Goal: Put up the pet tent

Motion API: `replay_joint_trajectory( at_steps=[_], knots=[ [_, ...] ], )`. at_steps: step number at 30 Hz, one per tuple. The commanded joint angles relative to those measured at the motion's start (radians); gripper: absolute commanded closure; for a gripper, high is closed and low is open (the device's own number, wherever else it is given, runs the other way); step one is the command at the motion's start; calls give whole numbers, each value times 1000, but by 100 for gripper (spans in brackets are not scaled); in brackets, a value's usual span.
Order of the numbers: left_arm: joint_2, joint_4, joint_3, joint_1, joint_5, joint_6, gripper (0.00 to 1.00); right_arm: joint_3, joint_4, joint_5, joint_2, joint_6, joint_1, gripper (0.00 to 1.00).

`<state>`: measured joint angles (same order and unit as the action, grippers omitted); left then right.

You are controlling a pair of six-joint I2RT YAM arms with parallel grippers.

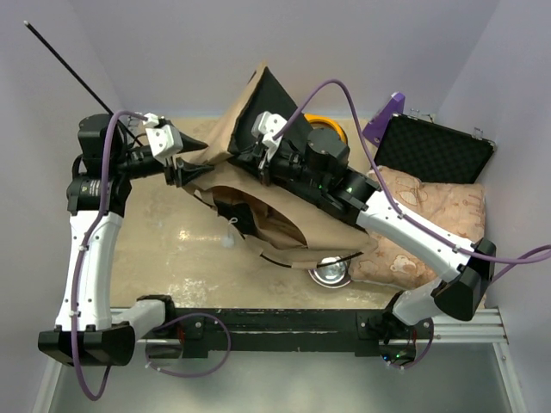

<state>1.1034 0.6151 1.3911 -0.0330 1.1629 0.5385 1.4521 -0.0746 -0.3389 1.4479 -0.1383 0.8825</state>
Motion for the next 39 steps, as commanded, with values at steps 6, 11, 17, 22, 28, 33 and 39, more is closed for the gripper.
replay_joint_trajectory(
  at_steps=[6,11,17,22,28,33,39],
  knots=[
    [39,32,14,50,50,145,86,36,-50,-169,-69,-48,-13,51],
    [47,66,23,51,90,204,99,97,169,-236,-93,-271,-47,11],
    [65,75,32,50,107,218,100,103,225,-236,-107,-506,-47,5],
    [78,83,57,50,121,215,100,136,292,-298,-69,-664,-47,5],
    [76,106,68,51,138,218,100,177,323,-312,12,-782,-48,9],
    [70,146,71,51,139,227,100,229,326,-319,60,-796,-59,20],
    [69,187,82,51,126,261,100,249,331,-334,101,-778,-103,34]
  ],
)
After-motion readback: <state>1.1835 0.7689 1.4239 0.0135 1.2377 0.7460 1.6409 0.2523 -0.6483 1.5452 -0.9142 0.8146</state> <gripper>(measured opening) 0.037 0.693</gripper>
